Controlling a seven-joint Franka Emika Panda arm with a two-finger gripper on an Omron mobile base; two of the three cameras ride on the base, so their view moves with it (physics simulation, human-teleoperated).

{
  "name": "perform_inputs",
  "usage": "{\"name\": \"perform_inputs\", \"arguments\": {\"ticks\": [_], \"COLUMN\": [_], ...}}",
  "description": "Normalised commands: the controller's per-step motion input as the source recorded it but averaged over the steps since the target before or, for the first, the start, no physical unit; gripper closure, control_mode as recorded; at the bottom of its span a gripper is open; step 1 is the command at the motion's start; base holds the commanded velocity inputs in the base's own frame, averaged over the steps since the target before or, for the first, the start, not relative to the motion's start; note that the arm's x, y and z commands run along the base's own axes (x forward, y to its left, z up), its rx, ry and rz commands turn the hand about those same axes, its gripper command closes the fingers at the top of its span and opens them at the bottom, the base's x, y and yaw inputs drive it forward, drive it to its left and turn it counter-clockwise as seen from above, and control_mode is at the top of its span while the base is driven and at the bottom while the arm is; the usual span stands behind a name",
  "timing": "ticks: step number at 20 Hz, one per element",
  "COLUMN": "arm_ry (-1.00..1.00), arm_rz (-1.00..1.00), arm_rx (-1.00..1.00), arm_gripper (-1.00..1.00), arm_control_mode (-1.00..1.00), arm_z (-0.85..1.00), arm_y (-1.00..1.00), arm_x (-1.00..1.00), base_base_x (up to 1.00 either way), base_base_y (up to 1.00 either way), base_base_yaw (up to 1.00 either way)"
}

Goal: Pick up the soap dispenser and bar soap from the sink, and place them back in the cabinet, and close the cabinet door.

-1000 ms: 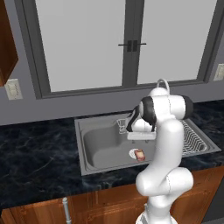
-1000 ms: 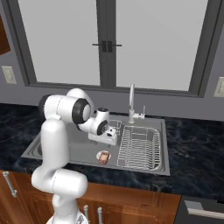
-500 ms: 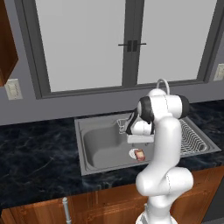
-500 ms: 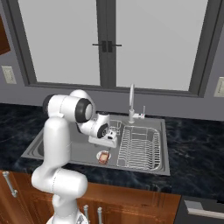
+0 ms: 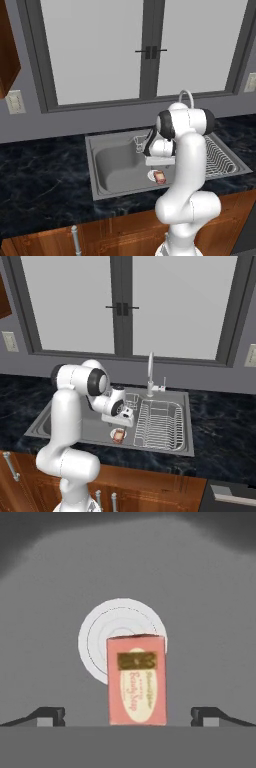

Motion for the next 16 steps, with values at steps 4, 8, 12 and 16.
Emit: {"name": "perform_inputs", "arguments": {"ticks": [4, 8, 12, 16], "arm_ry": [0.0, 0.0, 0.0, 0.0], "arm_rz": [0.0, 0.0, 0.0, 0.01], "arm_rx": [0.0, 0.0, 0.0, 0.0], "arm_gripper": [-1.0, -1.0, -1.0, -1.0], "arm_control_mode": [-1.0, -1.0, -1.0, -1.0], "arm_z": [-0.05, -0.03, -0.08, -0.1], "arm_y": [0.0, 0.0, -0.02, -0.09], "arm_x": [0.0, 0.0, 0.0, -0.01], "base_base_x": [0.0, 0.0, 0.0, 0.0], "base_base_y": [0.0, 0.0, 0.0, 0.0], "base_base_yaw": [0.0, 0.0, 0.0, 0.0]}}
